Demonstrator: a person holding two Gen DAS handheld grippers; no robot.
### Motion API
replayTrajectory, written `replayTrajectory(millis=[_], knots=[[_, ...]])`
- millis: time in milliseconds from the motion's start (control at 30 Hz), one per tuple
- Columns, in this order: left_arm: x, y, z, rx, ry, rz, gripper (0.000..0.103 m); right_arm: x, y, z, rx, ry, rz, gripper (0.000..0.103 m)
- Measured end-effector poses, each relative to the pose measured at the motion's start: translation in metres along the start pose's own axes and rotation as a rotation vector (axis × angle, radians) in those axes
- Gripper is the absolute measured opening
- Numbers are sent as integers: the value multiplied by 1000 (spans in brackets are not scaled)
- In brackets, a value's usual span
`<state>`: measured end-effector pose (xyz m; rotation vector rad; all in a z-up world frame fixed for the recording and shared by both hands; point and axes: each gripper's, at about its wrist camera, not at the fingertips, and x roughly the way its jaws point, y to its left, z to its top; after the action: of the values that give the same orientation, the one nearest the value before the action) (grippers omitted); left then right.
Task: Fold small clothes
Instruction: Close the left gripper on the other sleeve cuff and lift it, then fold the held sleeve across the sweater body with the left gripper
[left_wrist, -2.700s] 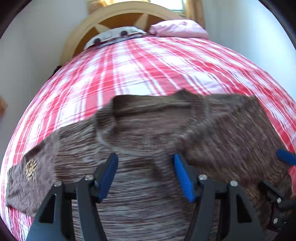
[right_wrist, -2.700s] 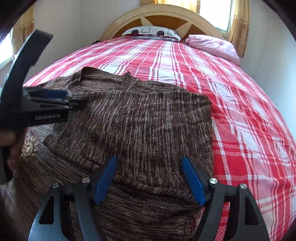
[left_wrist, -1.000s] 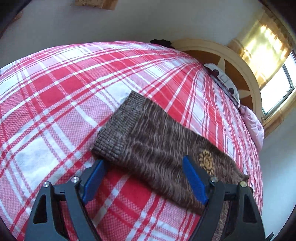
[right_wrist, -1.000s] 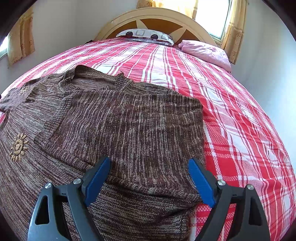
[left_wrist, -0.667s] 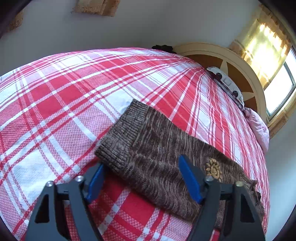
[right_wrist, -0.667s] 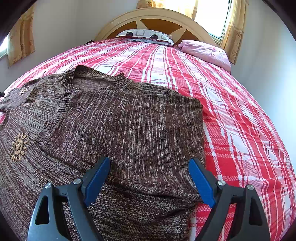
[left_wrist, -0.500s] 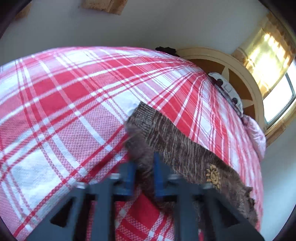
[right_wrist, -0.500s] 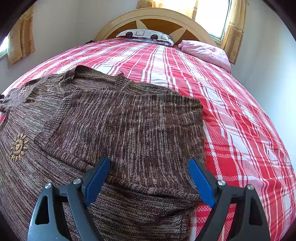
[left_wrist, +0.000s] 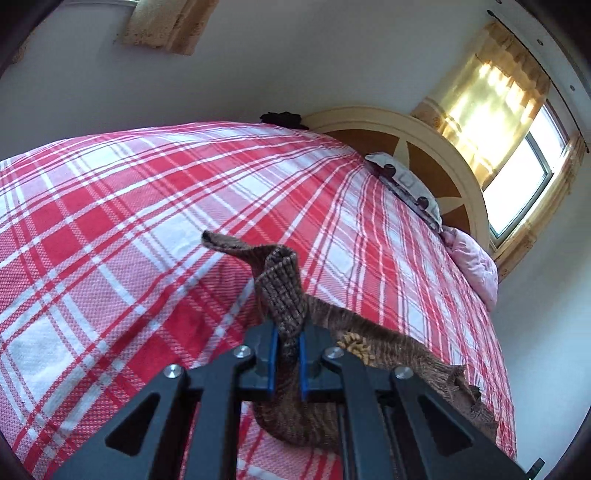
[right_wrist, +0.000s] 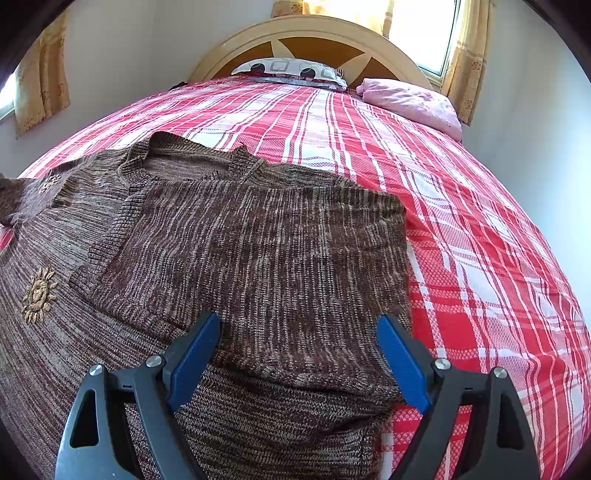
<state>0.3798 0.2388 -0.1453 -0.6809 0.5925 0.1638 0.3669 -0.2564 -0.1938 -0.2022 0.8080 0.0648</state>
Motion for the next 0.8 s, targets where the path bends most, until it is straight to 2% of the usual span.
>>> replayTrajectory(millis=[133,467,633,800], knots=[[-10,-32,-2,49,-7,-100,8,1,-1,0,3,0,4,87],[-29,-126,-21,139,17,-293,8,2,-3,0,11,0,15,87],[-28,-165,-42,170,55,-364,8,1,-3,0,13,-1,17,87],[-21,-200,-77,218,131,-424,8,1,-4,0,23,-2,28,87]])
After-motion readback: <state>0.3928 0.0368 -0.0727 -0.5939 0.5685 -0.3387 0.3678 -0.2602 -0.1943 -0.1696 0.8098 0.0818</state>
